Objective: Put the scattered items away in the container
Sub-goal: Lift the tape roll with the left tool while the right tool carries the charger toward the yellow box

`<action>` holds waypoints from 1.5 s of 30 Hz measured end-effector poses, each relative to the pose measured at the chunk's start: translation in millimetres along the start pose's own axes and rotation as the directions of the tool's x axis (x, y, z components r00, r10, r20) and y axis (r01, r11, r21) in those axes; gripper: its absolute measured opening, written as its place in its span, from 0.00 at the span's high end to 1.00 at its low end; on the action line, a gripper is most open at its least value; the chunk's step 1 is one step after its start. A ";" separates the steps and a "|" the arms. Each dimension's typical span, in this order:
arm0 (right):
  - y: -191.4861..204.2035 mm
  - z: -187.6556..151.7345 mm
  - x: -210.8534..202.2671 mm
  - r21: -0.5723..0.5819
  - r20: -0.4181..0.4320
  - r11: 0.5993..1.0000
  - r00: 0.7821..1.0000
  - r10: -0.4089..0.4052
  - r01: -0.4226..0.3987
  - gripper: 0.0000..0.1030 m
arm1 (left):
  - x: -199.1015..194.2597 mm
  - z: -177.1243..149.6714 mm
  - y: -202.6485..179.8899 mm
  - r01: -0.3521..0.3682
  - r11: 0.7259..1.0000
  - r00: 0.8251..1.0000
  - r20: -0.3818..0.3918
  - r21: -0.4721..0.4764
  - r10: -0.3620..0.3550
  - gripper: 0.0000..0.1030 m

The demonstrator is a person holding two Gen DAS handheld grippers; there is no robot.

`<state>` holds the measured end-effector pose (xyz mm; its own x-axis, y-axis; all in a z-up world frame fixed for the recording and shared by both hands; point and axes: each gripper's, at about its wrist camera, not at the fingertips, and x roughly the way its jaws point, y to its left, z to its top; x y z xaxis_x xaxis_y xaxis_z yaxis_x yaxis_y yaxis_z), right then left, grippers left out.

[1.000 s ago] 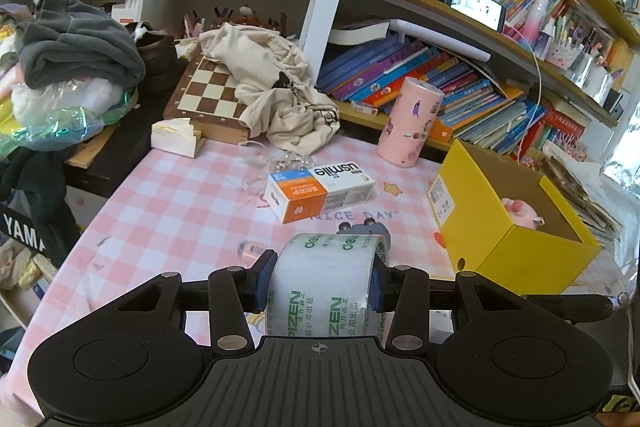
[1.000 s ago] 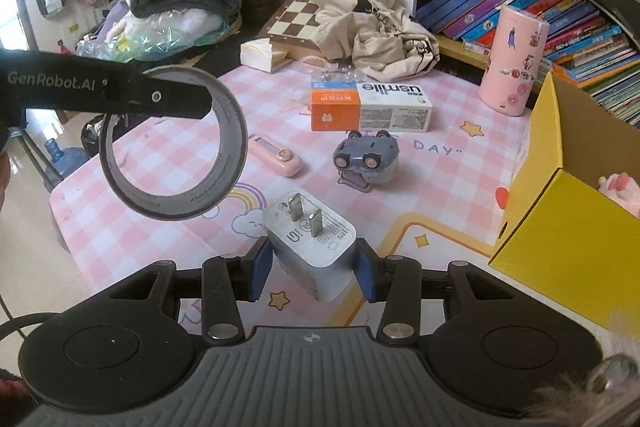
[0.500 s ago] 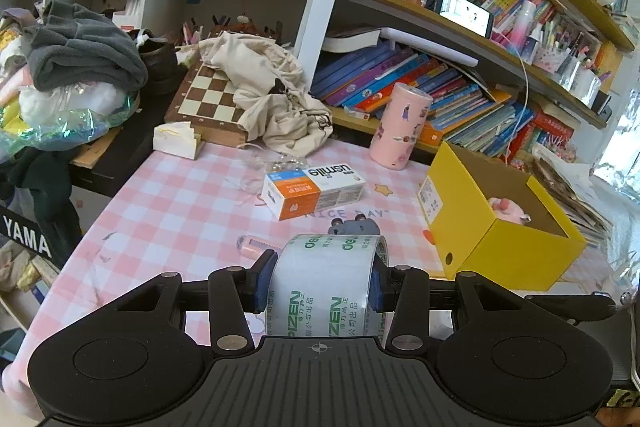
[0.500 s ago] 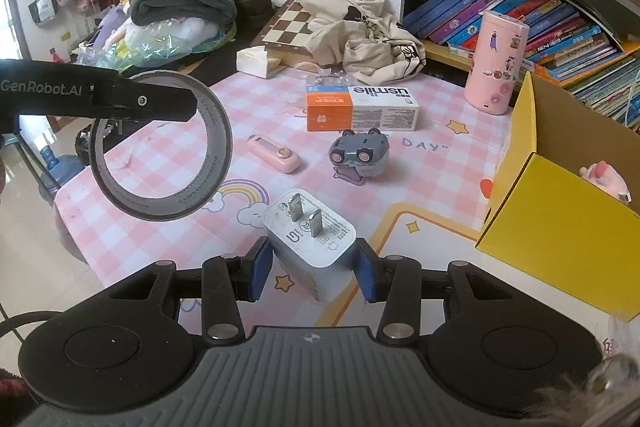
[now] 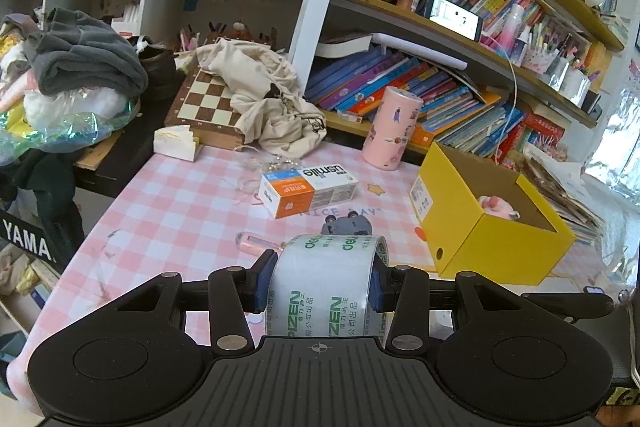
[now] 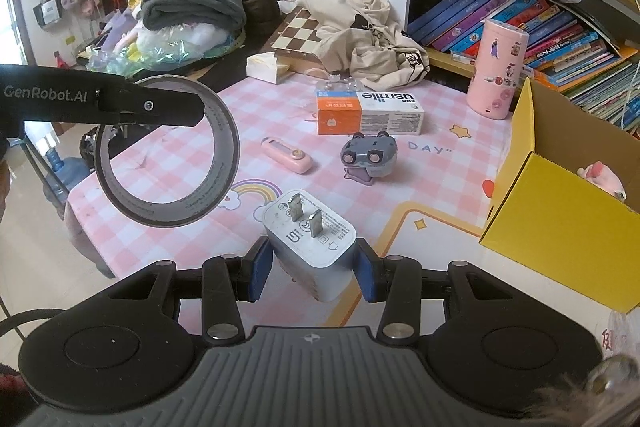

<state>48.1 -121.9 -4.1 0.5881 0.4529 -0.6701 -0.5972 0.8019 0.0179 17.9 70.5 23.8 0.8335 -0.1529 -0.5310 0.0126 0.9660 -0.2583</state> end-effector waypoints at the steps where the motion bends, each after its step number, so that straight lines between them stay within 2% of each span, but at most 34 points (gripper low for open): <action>1: 0.8 -0.3 -0.4 0.001 -0.001 1.000 1.000 0.000 0.000 0.60 | -1.2 -0.4 0.2 0.000 1.000 1.000 0.001 0.000 0.000 0.58; 14: 6.9 -8.5 -10.6 0.010 -0.002 1.000 1.000 -0.014 0.014 0.60 | -8.7 -5.3 -1.1 0.026 1.000 1.000 -0.003 0.003 -0.026 0.58; 31: -17.9 -24.9 -33.0 0.107 -0.017 0.989 0.995 -0.100 0.101 0.60 | -5.8 -10.3 -21.2 0.105 0.994 0.994 -0.036 0.031 -0.104 0.58; 45: -25.0 -34.8 -41.1 0.128 -0.033 0.982 0.990 -0.136 0.139 0.60 | 1.5 -13.1 -32.6 0.142 0.989 0.989 -0.050 0.041 -0.140 0.58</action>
<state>19.8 -174.1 -2.8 0.6452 0.3264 -0.6907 -0.4351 0.9002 0.0190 11.5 36.0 20.8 0.7947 -0.2967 -0.5295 0.1533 0.9422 -0.2979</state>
